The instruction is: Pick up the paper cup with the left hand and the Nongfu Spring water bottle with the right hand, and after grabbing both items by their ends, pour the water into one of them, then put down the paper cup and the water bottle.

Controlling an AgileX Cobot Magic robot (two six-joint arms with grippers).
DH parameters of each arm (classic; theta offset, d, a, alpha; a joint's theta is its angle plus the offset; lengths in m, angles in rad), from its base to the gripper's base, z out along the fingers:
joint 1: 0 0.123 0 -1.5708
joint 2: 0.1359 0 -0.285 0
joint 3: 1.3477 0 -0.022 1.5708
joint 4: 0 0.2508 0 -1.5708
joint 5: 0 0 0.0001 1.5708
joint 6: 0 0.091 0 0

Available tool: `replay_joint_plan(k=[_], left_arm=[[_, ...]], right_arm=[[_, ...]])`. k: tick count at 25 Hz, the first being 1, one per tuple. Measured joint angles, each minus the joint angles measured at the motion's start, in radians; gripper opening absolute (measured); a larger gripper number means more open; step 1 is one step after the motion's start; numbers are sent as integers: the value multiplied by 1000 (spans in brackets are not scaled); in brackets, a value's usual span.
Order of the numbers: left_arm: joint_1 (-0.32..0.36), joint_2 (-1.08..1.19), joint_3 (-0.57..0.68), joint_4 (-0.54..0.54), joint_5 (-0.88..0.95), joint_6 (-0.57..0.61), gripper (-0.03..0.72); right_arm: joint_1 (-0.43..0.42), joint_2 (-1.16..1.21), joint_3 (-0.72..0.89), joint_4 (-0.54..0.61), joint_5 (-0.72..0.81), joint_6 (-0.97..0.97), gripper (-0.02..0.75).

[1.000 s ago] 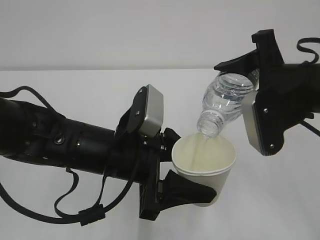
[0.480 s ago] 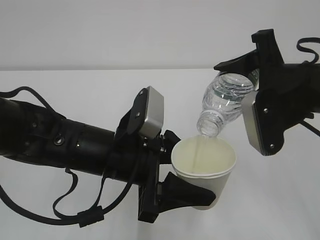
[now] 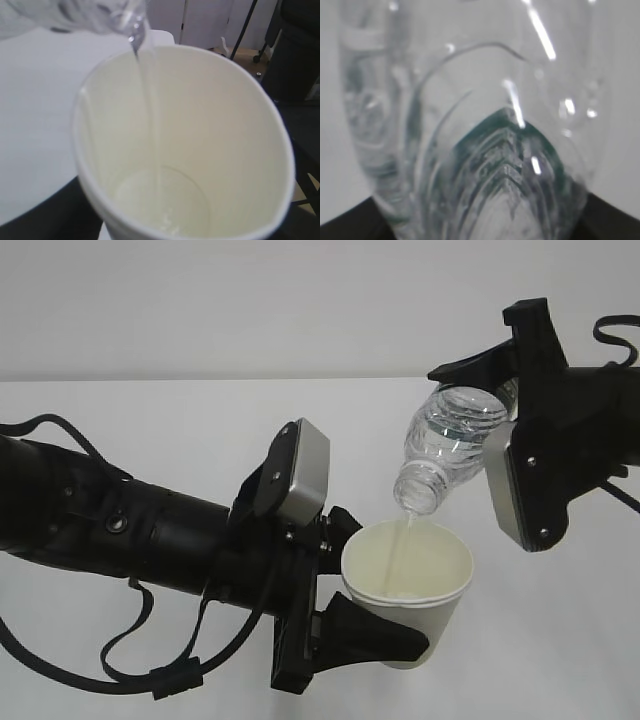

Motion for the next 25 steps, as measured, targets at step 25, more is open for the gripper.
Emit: replay_joint_plan(k=[25], left_arm=[[0, 0, 0, 1, 0, 0, 477]], right_arm=[[0, 0, 0, 0, -8, -17, 461]])
